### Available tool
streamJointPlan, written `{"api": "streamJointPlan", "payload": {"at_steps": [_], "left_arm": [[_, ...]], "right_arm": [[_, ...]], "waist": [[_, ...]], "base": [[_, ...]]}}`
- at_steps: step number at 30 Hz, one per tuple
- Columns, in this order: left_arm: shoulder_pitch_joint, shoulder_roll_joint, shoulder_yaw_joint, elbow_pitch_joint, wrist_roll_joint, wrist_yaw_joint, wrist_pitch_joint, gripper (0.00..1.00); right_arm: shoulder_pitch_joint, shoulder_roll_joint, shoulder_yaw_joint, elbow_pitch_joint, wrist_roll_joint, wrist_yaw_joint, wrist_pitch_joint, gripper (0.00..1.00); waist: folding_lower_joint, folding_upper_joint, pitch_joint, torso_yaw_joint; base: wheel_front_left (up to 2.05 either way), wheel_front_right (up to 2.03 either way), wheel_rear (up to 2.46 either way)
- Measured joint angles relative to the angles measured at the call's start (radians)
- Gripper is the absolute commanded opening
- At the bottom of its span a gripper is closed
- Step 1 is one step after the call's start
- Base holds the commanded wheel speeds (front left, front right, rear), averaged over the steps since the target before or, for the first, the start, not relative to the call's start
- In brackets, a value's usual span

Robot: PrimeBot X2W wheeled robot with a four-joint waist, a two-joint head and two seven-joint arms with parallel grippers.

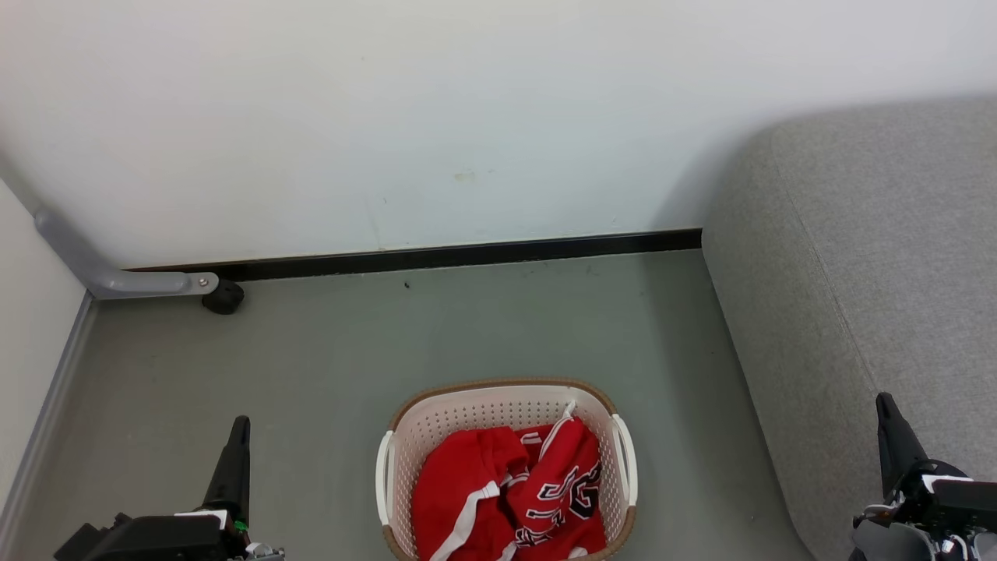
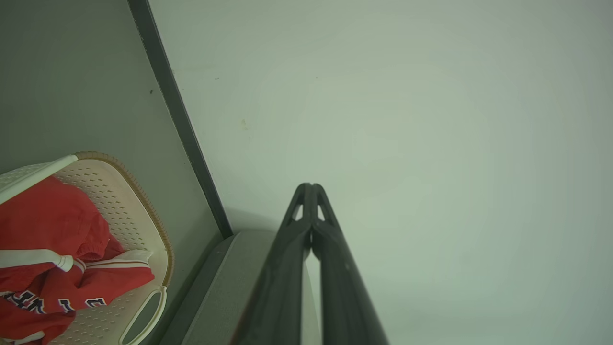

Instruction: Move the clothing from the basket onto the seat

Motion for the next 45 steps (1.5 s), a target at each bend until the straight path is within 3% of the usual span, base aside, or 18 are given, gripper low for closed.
{"api": "streamJointPlan", "payload": {"at_steps": [14,15,16,17,18,32,45], "left_arm": [[0.0,0.0,0.0,0.0,0.0,0.0,0.0,0.0],[0.002,-0.001,-0.001,0.005,0.0,0.0,0.0,1.0],[0.008,-0.002,-0.001,0.015,0.0,0.001,0.0,0.0],[0.017,-0.006,-0.002,0.026,0.0,0.001,0.0,0.0],[0.028,-0.009,-0.002,0.037,0.0,0.001,0.0,1.0],[0.031,-0.012,-0.026,0.069,0.005,0.001,-0.04,1.0],[0.0,0.002,-0.075,0.093,0.1,0.001,-0.089,1.0]], "right_arm": [[0.0,0.0,0.0,0.0,0.0,0.0,0.0,0.0],[0.001,0.001,0.001,0.005,-0.001,0.0,0.0,1.0],[0.007,0.003,0.002,0.015,-0.001,-0.001,0.0,0.0],[0.015,0.007,0.002,0.026,-0.001,-0.001,0.0,0.0],[0.025,0.011,0.002,0.039,-0.001,-0.001,0.0,1.0],[0.006,0.016,0.035,0.074,-0.032,-0.002,-0.011,1.0],[-0.048,-0.005,0.102,0.106,-0.124,-0.001,-0.045,1.0]], "waist": [[0.0,0.0,0.0,0.0],[0.0,0.0,0.0,0.0],[0.0,0.0,0.0,0.0],[0.0,0.0,0.0,0.0],[0.0,0.0,0.0,0.0],[0.0,0.0,-0.002,-0.002],[0.0,0.0,-0.006,-0.004]], "base": [[0.0,0.0,0.0],[0.0,0.0,0.0],[0.0,0.0,0.0],[0.0,0.0,0.0],[0.0,0.0,0.0],[0.0,0.0,0.0],[0.0,0.0,0.0]]}}
